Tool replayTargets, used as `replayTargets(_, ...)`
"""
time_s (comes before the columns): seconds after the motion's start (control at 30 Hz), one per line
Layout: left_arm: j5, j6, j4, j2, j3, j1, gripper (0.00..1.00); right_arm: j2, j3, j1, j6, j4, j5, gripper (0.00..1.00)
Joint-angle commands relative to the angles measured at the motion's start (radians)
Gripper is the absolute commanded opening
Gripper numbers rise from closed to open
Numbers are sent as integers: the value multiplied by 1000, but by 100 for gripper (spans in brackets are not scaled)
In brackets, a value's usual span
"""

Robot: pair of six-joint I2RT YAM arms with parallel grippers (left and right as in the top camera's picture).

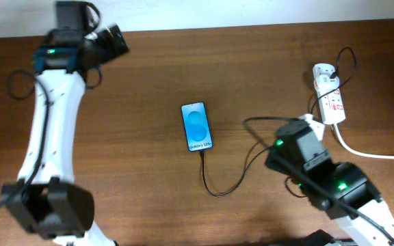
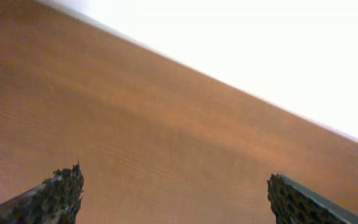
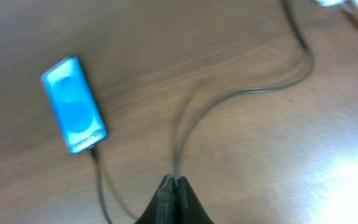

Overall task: Plug charger to phone and switch on socket
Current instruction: 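Open the left gripper and lift it away from the phone, then move the right gripper over the white power strip's switch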

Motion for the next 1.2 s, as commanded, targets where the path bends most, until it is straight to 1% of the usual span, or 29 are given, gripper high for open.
replayTargets(0.0, -78, 16, 66, -117, 17, 3, 99, -3, 40, -151, 14, -66, -37, 4)
replayTargets(0.1, -159, 24, 90, -178, 17, 3, 99, 2, 66, -333, 10, -111, -83, 4)
replayTargets(0.17, -164, 50, 90, -205, 17, 3, 99, 17, 89, -412, -11, -126, -111, 4)
replayTargets(0.2, -165, 72, 89, -222, 17, 3, 100, 32, 114, -447, -44, -134, -110, 4)
replayTargets(0.27, -165, 94, 90, -250, 17, 3, 99, 69, 178, -491, -60, -156, -110, 4)
replayTargets(0.33, -165, 134, 90, -295, 17, 3, 99, 150, 290, -548, -105, -174, -94, 4)
replayTargets(0.4, -165, 169, 94, -335, 17, 3, 99, 240, 386, -600, -116, -193, -87, 4)
replayTargets(0.57, -165, 331, 89, -415, 17, 3, 99, 515, 588, -718, -127, -196, -89, 4)
replayTargets(0.67, -166, 422, 73, -426, 17, 3, 99, 674, 694, -797, -127, -196, -186, 4)
replayTargets(0.73, -165, 474, 73, -425, 16, 3, 99, 764, 755, -835, -127, -195, -231, 4)
replayTargets(0.77, -165, 480, 74, -425, 16, 3, 99, 802, 775, -847, -127, -192, -230, 5)
replayTargets(0.83, -165, 480, 73, -425, 16, 3, 99, 855, 784, -856, -127, -184, -231, 9)
replayTargets(0.87, -165, 480, 73, -425, 16, 3, 99, 869, 782, -854, -127, -186, -233, 9)
replayTargets(0.9, -165, 480, 73, -425, 16, 3, 99, 872, 779, -855, -127, -188, -231, 16)
replayTargets(0.93, -165, 480, 73, -425, 16, 3, 100, 872, 772, -855, -126, -185, -223, 16)
replayTargets(1.03, -164, 480, 67, -425, 16, 3, 99, 874, 769, -855, -122, -121, -229, 4)
replayTargets(1.17, -146, 480, 58, -427, 16, 0, 99, 921, 769, -855, -47, -76, -242, 4)
